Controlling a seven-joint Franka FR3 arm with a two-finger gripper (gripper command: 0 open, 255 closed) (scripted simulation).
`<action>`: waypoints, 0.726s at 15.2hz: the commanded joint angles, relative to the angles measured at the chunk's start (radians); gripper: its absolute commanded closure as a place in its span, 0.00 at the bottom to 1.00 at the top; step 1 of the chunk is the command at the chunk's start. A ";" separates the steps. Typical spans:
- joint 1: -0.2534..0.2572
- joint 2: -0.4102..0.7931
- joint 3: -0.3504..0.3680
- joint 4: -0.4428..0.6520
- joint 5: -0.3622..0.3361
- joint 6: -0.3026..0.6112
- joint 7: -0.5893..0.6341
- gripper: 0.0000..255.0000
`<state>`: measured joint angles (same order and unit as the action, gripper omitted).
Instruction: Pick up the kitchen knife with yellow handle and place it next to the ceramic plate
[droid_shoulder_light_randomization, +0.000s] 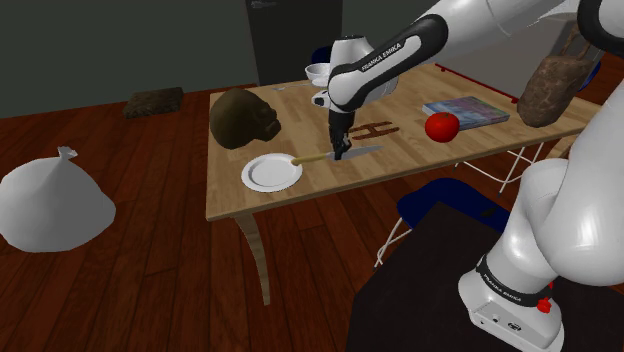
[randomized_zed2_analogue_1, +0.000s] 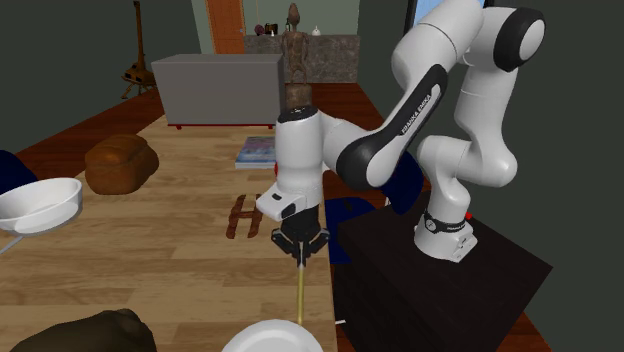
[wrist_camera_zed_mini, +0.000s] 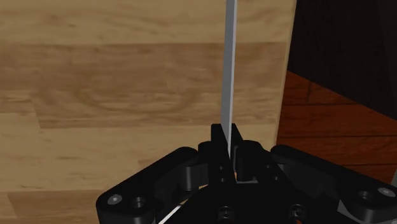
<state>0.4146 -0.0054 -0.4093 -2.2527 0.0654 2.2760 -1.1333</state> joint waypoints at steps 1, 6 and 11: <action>0.000 0.015 -0.001 -0.012 0.010 0.026 -0.009 1.00; -0.001 0.037 0.000 -0.024 0.024 0.058 -0.020 1.00; -0.001 0.037 0.000 -0.024 0.024 0.058 -0.020 1.00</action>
<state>0.4137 0.0317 -0.4095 -2.2769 0.0895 2.3338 -1.1533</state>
